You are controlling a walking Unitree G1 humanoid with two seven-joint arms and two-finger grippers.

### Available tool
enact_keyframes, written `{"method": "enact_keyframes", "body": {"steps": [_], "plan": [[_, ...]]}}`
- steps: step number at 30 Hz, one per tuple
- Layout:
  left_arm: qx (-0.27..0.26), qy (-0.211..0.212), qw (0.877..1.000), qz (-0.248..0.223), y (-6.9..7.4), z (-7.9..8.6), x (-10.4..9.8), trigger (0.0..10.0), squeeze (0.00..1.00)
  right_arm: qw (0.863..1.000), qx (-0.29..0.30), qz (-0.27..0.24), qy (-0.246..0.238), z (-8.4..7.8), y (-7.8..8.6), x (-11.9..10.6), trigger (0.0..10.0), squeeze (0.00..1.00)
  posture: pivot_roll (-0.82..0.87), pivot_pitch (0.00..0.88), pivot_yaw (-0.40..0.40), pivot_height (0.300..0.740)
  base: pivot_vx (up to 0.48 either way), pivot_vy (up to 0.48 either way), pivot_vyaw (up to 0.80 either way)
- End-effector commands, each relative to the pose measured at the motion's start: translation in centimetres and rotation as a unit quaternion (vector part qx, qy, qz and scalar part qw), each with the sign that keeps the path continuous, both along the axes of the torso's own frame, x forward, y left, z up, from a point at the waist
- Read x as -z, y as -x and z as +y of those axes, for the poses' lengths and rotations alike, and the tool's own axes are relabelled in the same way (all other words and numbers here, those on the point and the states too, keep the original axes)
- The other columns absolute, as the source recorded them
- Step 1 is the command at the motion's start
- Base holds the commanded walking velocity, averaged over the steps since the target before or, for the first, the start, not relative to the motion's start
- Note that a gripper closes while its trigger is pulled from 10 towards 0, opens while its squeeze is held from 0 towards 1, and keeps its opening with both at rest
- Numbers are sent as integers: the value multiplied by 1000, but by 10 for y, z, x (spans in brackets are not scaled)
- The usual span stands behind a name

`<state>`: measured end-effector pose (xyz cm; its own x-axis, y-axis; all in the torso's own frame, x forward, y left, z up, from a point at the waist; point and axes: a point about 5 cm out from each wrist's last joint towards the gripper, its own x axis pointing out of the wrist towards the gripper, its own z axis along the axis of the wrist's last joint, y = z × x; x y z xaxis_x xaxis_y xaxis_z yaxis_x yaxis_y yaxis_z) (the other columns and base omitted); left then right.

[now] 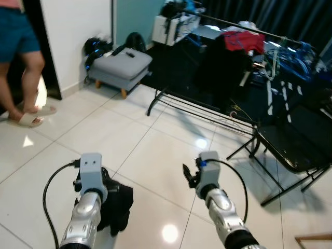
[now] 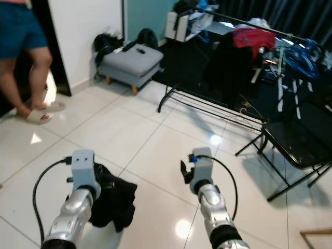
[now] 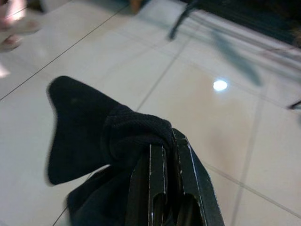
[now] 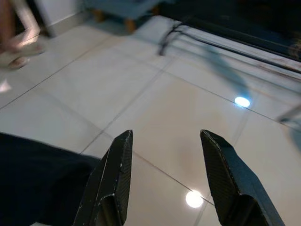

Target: Hang hanger

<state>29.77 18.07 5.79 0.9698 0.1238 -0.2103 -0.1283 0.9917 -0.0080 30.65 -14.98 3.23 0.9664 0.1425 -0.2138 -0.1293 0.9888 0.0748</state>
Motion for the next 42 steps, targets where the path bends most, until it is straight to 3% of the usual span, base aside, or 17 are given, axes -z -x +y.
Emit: {"method": "enact_keyframes", "body": {"steps": [1, 9, 16, 23, 31, 42], "plan": [[8, -2, 999, -31, -3, -4, -9, 10000, 0, 1000, 17, 0, -17, -3, 2, 2, 10000, 0, -39, 39, -121, 740, 0, 0, -800], [45, -9, 998, -41, -5, -14, -9, 10000, 0, 1000, 3, -25, -3, -1, -2, -7, 10000, 0, -117, 63, -63, 740, 0, 0, -255], [52, 4, 997, -59, -12, -21, -19, 10000, 0, 1000, 7, -29, -1, -9, 3, -5, 10000, 0, -98, 68, -84, 740, 231, 0, 0], [45, 4, 997, -57, -4, -13, -17, 10000, 0, 999, -4, -33, -4, 1, -1, -7, 10000, 0, -68, 70, -75, 740, 299, 0, 0], [45, 4, 997, -59, -5, -12, -17, 10000, 0, 999, -14, -38, -3, 6, 0, -8, 10000, 0, -71, 74, -77, 740, 340, 0, 0], [48, 6, 997, -58, -4, -14, -17, 10000, 0, 999, -13, -44, 1, 4, 0, -10, 10000, 0, -71, 79, -81, 740, 349, 0, 0]]}}
